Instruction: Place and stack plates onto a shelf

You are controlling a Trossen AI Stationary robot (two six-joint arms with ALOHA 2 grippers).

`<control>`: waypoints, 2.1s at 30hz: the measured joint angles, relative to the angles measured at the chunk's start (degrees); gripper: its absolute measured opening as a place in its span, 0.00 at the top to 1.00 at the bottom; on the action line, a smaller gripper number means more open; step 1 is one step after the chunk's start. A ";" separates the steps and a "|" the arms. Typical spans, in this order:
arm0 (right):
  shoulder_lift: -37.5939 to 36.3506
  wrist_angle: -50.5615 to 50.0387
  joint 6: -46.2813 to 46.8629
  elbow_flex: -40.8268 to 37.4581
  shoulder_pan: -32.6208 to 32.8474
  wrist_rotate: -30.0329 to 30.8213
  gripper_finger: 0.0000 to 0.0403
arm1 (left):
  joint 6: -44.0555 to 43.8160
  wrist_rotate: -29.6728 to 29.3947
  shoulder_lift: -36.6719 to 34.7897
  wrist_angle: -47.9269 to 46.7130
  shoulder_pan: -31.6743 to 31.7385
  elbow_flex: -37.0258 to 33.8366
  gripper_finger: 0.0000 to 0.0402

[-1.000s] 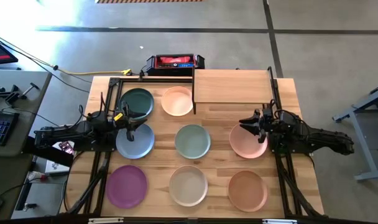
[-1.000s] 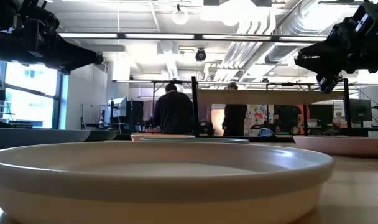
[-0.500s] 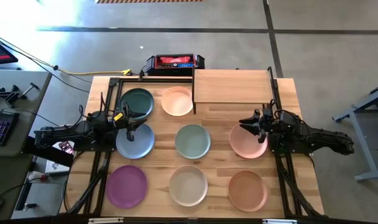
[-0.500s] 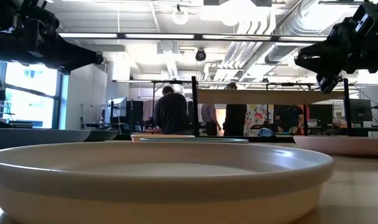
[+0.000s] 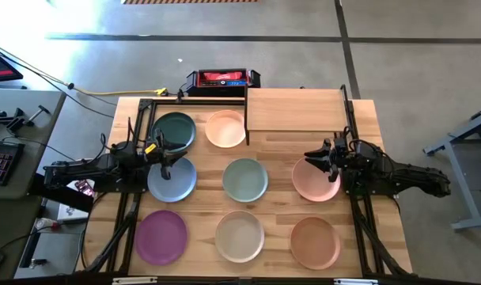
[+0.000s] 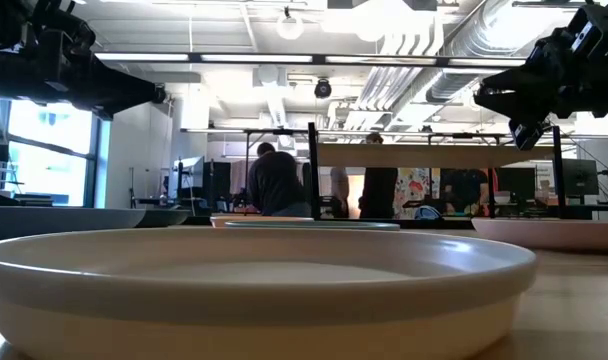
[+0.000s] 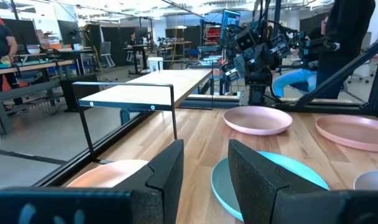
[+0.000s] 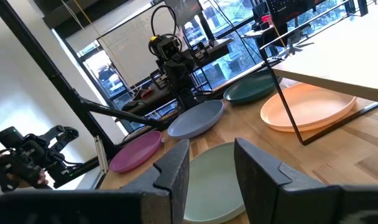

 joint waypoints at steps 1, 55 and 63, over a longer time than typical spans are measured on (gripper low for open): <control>0.00 0.00 0.02 0.02 -0.02 -0.02 0.73 | -1.10 0.02 -0.02 0.09 0.00 0.00 0.71; 0.00 23.89 4.06 -0.04 0.00 1.68 0.73 | -24.20 -13.20 1.89 26.98 0.00 7.35 0.71; 0.01 33.98 -1.20 5.04 -0.04 1.37 0.73 | -20.11 -13.18 10.52 15.79 0.00 21.57 0.71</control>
